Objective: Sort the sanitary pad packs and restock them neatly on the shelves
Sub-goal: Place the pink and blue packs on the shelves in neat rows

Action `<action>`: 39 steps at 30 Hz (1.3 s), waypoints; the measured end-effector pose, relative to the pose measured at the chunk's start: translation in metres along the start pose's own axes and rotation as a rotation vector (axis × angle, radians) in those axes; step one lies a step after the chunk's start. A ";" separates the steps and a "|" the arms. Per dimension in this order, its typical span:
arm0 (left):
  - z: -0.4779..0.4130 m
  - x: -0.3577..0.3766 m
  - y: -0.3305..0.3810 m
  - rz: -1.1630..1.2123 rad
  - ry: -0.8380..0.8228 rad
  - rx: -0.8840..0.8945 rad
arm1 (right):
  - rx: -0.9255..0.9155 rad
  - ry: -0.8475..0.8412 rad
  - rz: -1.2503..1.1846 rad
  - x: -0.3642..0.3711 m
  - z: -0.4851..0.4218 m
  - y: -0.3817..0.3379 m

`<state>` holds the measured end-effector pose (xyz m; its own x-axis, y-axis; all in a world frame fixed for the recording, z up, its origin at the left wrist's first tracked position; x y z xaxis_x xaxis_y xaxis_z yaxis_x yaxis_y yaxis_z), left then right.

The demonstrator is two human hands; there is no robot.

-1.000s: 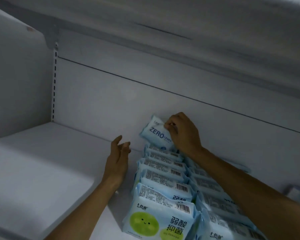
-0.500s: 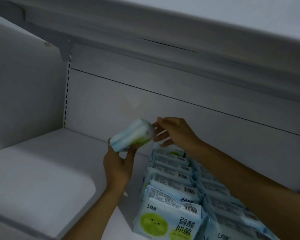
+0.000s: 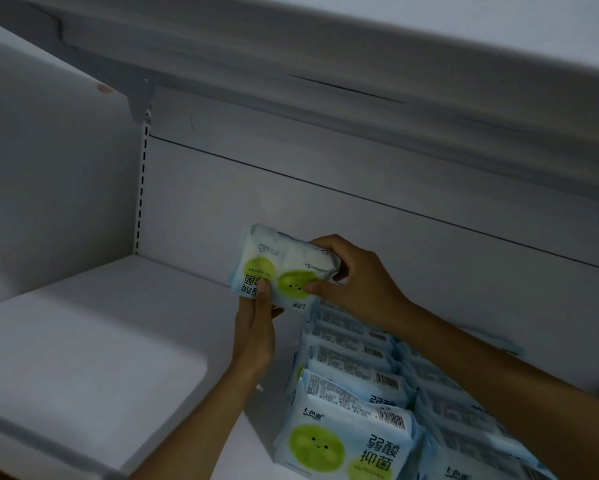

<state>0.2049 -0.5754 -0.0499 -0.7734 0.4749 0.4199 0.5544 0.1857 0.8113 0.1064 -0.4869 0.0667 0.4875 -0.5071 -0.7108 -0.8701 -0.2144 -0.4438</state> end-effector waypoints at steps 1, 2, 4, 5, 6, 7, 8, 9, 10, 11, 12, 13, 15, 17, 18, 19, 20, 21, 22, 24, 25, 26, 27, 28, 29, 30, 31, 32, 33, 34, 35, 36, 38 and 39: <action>0.000 0.001 -0.002 -0.026 -0.016 -0.011 | -0.025 0.028 0.014 -0.002 0.002 0.000; 0.000 0.002 -0.003 -0.051 -0.032 -0.013 | -0.043 0.049 0.024 -0.003 0.003 0.001; 0.001 0.003 -0.003 -0.100 -0.070 -0.007 | -0.036 0.066 0.018 -0.005 0.006 0.004; 0.002 0.004 -0.003 -0.131 -0.084 0.001 | 0.001 0.070 -0.012 -0.005 0.007 0.005; 0.004 0.004 -0.002 -0.181 -0.102 0.021 | 0.066 0.079 -0.084 -0.006 0.008 0.007; 0.006 0.004 -0.001 -0.255 -0.123 0.054 | 0.163 0.092 -0.206 -0.008 0.008 0.008; 0.009 0.004 0.001 -0.339 -0.147 0.097 | 0.275 0.102 -0.352 -0.009 0.008 0.009; 0.010 0.004 0.003 -0.413 -0.156 0.141 | 0.377 0.094 -0.479 -0.009 0.009 0.010; 0.011 0.004 0.005 -0.455 -0.152 0.175 | 0.450 0.074 -0.543 -0.008 0.009 0.012; 0.011 0.004 0.008 -0.467 -0.140 0.203 | 0.495 0.047 -0.542 -0.007 0.010 0.013; 0.011 0.004 0.011 -0.459 -0.125 0.230 | 0.520 0.019 -0.518 -0.006 0.011 0.015; 0.011 0.004 0.013 -0.438 -0.111 0.255 | 0.531 -0.002 -0.491 -0.005 0.012 0.017; 0.012 0.004 0.017 -0.408 -0.092 0.299 | 0.539 -0.024 -0.465 -0.001 0.012 0.019; 0.014 0.004 0.019 -0.396 -0.067 0.333 | 0.542 -0.045 -0.402 0.002 0.012 0.020; 0.015 0.003 0.021 -0.399 -0.048 0.343 | 0.538 -0.033 -0.338 0.004 0.012 0.022; 0.015 0.003 0.023 -0.403 -0.028 0.348 | 0.516 0.006 -0.255 0.004 0.011 0.023; 0.015 0.002 0.023 -0.408 -0.013 0.344 | 0.457 0.068 -0.159 0.002 0.010 0.022; 0.014 0.001 0.023 -0.409 -0.004 0.332 | 0.342 0.130 -0.035 -0.002 0.010 0.016; 0.014 0.000 0.022 -0.411 -0.002 0.315 | 0.172 0.172 0.130 -0.007 0.008 0.008; 0.013 0.000 0.021 -0.425 -0.004 0.294 | -0.239 0.174 0.526 -0.017 0.001 -0.009; 0.013 0.000 0.021 -0.439 -0.009 0.292 | -0.414 0.146 0.680 -0.018 -0.004 -0.013; 0.014 0.000 0.021 -0.454 -0.017 0.293 | -0.531 0.122 0.772 -0.017 -0.009 -0.015; 0.014 0.000 0.021 -0.465 -0.033 0.295 | -0.586 0.124 0.796 -0.018 -0.014 -0.016; 0.014 0.001 0.020 -0.474 -0.052 0.294 | -0.605 0.150 0.790 -0.022 -0.018 -0.015; 0.014 0.002 0.018 -0.473 -0.071 0.286 | -0.597 0.187 0.779 -0.029 -0.021 -0.013; 0.013 0.002 0.016 -0.461 -0.082 0.265 | -0.550 0.217 0.759 -0.037 -0.023 -0.009; 0.011 0.003 0.013 -0.443 -0.093 0.234 | -0.465 0.243 0.704 -0.047 -0.024 -0.003; 0.009 0.004 0.010 -0.434 -0.107 0.206 | -0.369 0.253 0.619 -0.056 -0.023 0.004; 0.008 0.005 0.006 -0.448 -0.124 0.186 | -0.289 0.225 0.547 -0.062 -0.021 0.012; 0.007 0.007 0.002 -0.483 -0.143 0.173 | -0.236 0.168 0.520 -0.063 -0.018 0.020; 0.007 0.008 -0.001 -0.517 -0.166 0.161 | -0.203 0.083 0.541 -0.058 -0.013 0.028; 0.007 0.010 -0.003 -0.538 -0.185 0.148 | -0.179 -0.019 0.557 -0.049 -0.009 0.036; 0.004 0.009 -0.008 -0.533 -0.197 0.121 | -0.092 -0.189 0.515 -0.031 -0.005 0.047; 0.003 0.007 -0.010 -0.524 -0.193 0.101 | -0.055 -0.236 0.495 -0.024 -0.007 0.051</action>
<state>0.1943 -0.5710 -0.0565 -0.8884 0.4438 -0.1175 0.1460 0.5158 0.8442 0.0499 -0.4913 0.0650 0.0168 -0.3591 -0.9332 -0.9990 -0.0448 -0.0008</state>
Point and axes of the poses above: each hand's wrist, its own z-axis away from the middle knuckle, its own x-axis out of the palm, y = z × x, the point moved 3 cm from there along -z, towards the middle knuckle
